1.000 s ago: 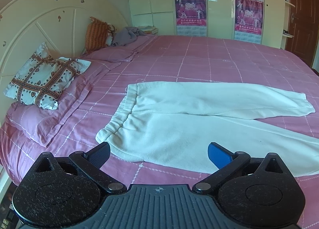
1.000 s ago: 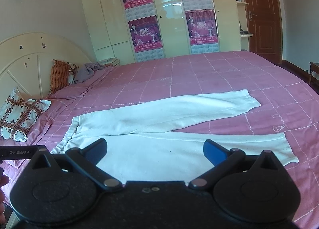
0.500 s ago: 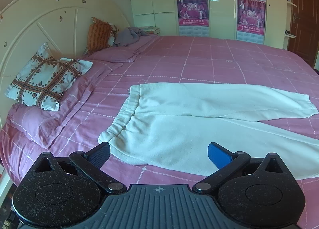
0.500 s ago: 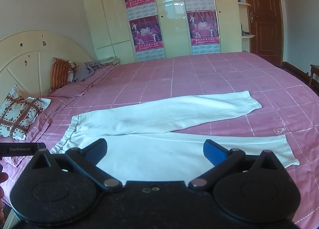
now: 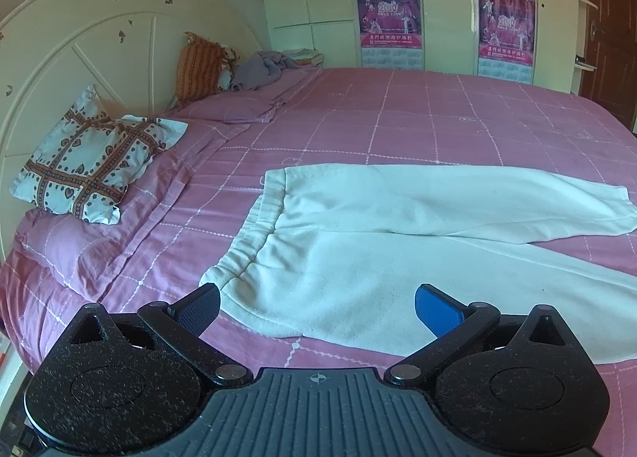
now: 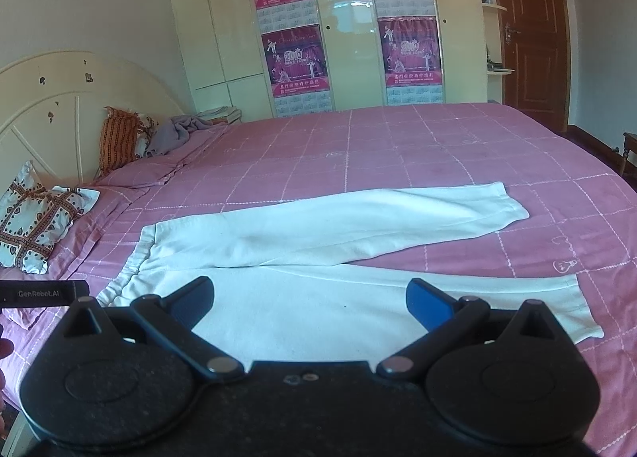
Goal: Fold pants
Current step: 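Move both tools toward the waistband of the white sweatpants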
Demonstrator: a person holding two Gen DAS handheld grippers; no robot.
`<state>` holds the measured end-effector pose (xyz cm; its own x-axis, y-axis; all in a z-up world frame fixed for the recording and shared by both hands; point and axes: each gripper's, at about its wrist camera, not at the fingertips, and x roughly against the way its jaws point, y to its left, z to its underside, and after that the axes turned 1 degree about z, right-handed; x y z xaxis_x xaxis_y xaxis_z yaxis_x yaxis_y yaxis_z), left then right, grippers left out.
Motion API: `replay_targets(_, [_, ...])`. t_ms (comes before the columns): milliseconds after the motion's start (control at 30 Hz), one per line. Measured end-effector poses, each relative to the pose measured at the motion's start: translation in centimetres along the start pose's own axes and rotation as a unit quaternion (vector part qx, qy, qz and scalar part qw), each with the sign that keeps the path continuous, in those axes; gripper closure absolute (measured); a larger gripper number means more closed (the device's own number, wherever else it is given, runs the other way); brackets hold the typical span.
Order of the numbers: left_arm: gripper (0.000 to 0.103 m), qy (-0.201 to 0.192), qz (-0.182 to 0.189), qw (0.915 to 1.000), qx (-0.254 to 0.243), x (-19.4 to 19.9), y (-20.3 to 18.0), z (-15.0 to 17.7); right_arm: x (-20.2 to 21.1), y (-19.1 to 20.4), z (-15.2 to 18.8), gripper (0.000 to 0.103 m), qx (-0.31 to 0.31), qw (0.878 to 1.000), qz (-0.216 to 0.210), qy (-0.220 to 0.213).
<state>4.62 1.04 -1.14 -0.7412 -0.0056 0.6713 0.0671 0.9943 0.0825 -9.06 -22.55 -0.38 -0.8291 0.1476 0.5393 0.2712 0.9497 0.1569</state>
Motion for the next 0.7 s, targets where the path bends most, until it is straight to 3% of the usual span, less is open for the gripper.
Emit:
replay_targets(433, [0.0,0.01,-0.025,0.9996,-0.006,-4.5,0.7,-1.8,-4.0,2.2,-1.7,0.0,0.032,0.999,0.0,0.013])
replay_targets(700, [0.0,0.02,-0.038,0.999,-0.013,-8.7,0.9,-3.9,-7.1,3.5,-2.8,0.0,0.059,0.998,-0.017,-0.006])
